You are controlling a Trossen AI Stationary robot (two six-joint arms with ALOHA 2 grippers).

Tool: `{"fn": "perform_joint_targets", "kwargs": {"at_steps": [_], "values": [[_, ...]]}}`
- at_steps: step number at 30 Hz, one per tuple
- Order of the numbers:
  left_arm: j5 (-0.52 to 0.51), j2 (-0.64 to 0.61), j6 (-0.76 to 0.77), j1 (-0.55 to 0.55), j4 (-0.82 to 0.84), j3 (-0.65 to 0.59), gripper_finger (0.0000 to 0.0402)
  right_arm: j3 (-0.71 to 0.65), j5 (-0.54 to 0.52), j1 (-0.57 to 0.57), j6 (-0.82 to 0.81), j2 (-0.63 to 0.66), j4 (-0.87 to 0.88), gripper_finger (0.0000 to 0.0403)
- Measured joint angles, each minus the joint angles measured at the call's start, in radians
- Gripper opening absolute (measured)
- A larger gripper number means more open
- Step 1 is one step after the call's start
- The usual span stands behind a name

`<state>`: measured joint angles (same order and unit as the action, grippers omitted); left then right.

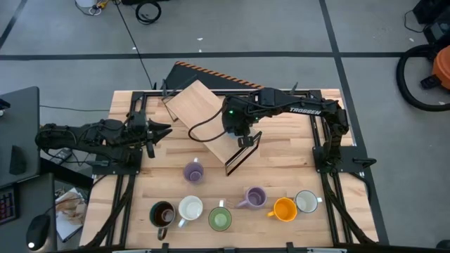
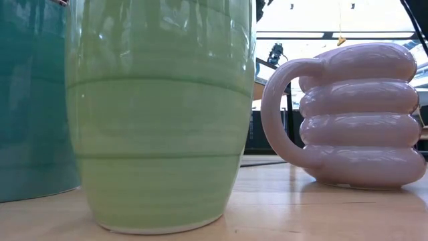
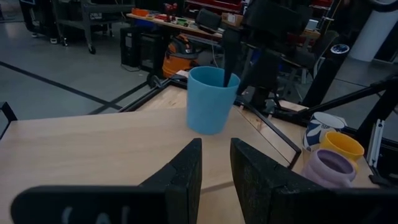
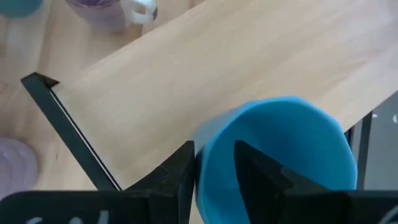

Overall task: Place coffee mugs
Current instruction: Put the light blue mug on the shelf

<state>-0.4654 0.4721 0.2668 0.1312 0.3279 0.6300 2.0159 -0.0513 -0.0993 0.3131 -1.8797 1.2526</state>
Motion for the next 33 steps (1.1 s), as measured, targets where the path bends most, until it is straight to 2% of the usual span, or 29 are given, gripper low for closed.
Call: {"fn": "perform_joint_targets", "kwargs": {"at_steps": [4,9,13,25,33], "values": [[0.011,0.0,0.0,0.0,0.0,0.0,0.0089,0.0,-0.021,0.02,0.046,0.0,0.047,0.0117],[0.011,0.0,0.0,0.0,0.0,0.0,0.0089,0.0,-0.106,0.048,0.107,0.0,0.057,0.0117],[0.011,0.0,0.0,0.0,0.0,0.0,0.0089,0.0,-0.109,0.066,0.133,0.0,0.056,0.0119],[0.011,0.0,0.0,0.0,0.0,0.0,0.0089,0.0,-0.184,0.085,0.215,0.0,0.095,0.0188],[0.011,0.0,0.0,0.0,0.0,0.0,0.0089,0.0,-0.243,0.077,0.287,0.001,0.12,0.0197]]}}
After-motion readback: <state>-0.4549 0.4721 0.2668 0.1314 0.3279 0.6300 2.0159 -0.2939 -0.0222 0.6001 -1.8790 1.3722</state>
